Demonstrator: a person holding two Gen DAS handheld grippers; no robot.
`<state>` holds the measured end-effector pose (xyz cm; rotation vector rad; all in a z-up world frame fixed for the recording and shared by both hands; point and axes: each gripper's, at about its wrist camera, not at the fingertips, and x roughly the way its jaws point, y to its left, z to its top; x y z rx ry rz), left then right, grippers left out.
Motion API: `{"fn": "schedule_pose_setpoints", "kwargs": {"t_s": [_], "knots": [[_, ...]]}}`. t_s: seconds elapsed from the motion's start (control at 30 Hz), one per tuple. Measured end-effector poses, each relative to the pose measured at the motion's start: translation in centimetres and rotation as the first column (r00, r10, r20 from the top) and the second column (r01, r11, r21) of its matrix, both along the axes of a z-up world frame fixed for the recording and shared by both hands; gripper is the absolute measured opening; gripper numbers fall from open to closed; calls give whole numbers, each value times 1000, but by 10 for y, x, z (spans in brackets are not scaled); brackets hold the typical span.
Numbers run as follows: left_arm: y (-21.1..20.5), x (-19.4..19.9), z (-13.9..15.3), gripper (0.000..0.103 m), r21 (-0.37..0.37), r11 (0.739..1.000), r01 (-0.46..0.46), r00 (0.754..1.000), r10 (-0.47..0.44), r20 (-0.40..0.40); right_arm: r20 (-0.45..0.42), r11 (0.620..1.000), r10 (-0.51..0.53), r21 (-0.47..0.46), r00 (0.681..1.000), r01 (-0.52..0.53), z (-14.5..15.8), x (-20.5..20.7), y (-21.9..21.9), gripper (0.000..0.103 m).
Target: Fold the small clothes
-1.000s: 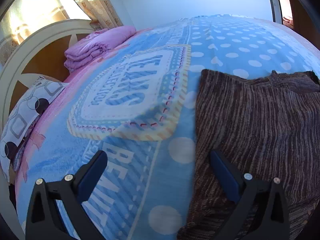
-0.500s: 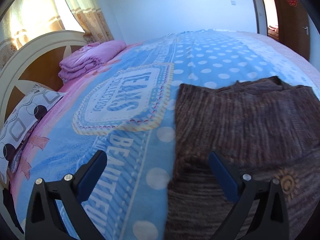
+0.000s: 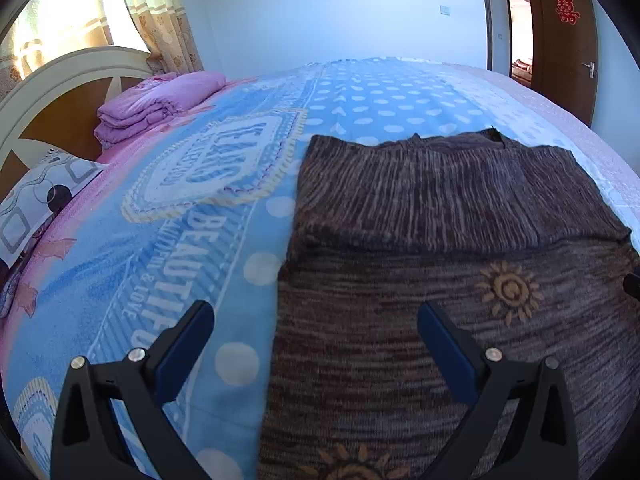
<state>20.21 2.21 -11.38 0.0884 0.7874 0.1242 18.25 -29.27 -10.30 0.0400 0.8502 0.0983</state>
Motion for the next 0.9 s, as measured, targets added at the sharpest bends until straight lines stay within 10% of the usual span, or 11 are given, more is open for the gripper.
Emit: {"fn": "schedule_pose_setpoints", "kwargs": {"t_s": [0.9], "knots": [[-3, -86, -19, 103, -11, 993, 118, 991, -118, -62, -21, 996, 42, -81, 999, -43, -6, -84, 4, 64]]}}
